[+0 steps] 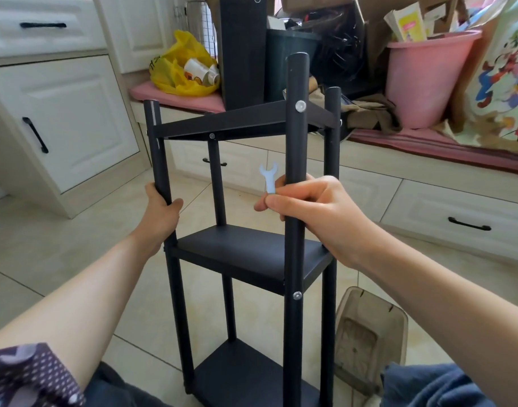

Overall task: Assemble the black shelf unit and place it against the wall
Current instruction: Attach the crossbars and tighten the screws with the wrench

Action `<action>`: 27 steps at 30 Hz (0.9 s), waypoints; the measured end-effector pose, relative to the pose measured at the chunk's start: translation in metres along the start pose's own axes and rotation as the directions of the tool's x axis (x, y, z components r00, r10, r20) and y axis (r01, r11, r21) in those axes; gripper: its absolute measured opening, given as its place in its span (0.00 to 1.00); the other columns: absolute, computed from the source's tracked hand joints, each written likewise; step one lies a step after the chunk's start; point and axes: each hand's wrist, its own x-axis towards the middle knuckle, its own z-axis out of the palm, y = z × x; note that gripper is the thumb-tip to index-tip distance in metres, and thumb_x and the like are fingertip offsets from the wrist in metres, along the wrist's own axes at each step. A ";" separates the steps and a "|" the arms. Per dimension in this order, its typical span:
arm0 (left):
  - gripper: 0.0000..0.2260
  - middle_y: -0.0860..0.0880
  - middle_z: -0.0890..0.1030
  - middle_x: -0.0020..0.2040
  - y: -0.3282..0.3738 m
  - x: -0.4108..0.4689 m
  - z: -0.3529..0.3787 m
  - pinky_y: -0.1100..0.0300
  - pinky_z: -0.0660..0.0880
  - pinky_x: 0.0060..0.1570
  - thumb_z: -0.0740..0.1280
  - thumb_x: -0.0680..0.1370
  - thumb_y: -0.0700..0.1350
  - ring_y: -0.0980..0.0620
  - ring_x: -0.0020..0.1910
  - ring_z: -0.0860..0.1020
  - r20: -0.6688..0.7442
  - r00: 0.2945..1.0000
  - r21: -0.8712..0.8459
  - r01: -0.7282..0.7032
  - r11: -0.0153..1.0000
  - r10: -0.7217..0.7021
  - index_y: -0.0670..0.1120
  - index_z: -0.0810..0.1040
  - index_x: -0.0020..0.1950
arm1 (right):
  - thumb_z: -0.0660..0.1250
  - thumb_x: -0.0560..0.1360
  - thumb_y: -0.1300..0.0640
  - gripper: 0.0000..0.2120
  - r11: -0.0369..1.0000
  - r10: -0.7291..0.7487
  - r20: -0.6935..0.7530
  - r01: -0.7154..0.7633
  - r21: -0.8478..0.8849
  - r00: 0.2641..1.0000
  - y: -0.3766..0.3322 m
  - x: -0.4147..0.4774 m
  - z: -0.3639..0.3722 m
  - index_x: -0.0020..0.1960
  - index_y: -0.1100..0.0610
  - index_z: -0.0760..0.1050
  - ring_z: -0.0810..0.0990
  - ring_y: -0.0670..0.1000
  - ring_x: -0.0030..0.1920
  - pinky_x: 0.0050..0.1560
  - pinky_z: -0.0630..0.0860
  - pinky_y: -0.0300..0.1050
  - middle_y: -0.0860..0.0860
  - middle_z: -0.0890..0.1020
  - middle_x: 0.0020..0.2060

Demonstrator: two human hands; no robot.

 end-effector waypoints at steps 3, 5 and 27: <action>0.25 0.44 0.68 0.63 0.011 -0.005 0.006 0.48 0.70 0.61 0.63 0.82 0.40 0.40 0.64 0.70 -0.045 0.999 0.072 0.008 0.997 -0.005 0.45 0.55 0.75 | 0.70 0.77 0.59 0.07 0.998 -0.043 0.000 0.042 0.050 0.999 -0.008 0.005 -0.002 0.44 0.53 0.87 0.74 0.42 0.41 0.49 0.71 0.38 0.48 0.76 0.38; 0.33 0.42 0.60 0.74 0.020 -0.014 0.016 0.45 0.65 0.70 0.64 0.81 0.40 0.40 0.72 0.64 -0.113 0.994 0.091 0.009 0.996 0.001 0.48 0.49 0.81 | 0.70 0.76 0.59 0.07 0.997 -0.066 0.018 0.066 0.043 0.998 -0.012 0.007 -0.003 0.44 0.54 0.87 0.75 0.40 0.44 0.51 0.71 0.35 0.43 0.78 0.37; 0.05 0.46 0.74 0.34 0.078 -0.141 0.048 0.53 0.77 0.47 0.66 0.79 0.35 0.50 0.34 0.76 0.667 0.700 -0.413 0.066 0.908 0.253 0.44 0.76 0.47 | 0.67 0.78 0.61 0.08 0.990 -0.092 0.013 0.093 -0.109 0.996 -0.021 0.025 0.007 0.46 0.61 0.85 0.77 0.34 0.31 0.32 0.70 0.26 0.36 0.77 0.25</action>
